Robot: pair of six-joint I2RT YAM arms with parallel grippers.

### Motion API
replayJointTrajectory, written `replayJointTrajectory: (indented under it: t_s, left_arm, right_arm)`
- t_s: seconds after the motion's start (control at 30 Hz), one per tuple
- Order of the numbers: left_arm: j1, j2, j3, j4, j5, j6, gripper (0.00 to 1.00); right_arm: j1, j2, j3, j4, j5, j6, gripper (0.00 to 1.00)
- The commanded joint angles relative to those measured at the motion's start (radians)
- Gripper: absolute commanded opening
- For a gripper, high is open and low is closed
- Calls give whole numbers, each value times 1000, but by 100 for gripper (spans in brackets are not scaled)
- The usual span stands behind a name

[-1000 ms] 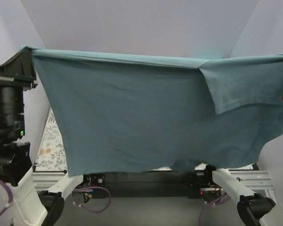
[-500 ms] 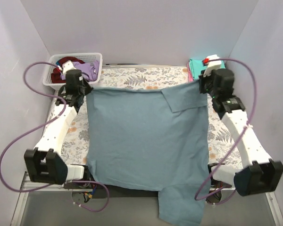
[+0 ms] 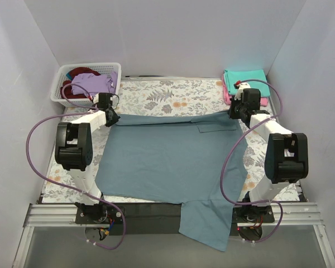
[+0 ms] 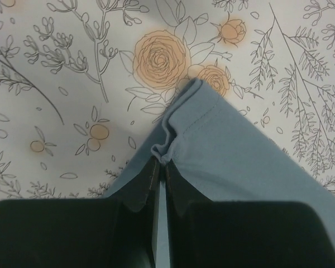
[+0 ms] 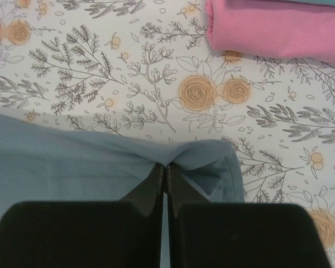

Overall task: Fold and stack the t-shirts
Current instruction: Flatten the tshirt out, then fold the tshirt

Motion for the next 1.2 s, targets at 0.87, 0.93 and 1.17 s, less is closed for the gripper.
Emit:
replayJointTrajectory:
  t_s: [0.87, 0.93, 1.17]
  left_arm:
    - [20, -188, 21, -141, 6, 12, 0]
    - [20, -195, 5, -141, 8, 11, 0]
    - [20, -184, -57, -147, 3, 7, 0]
  right_arm:
    - [-92, -258, -57, -333, -105, 229, 1]
    - [-92, -278, -93, -337, -110, 252, 1]
    - [-92, -348, -197, -354, -141, 260, 1]
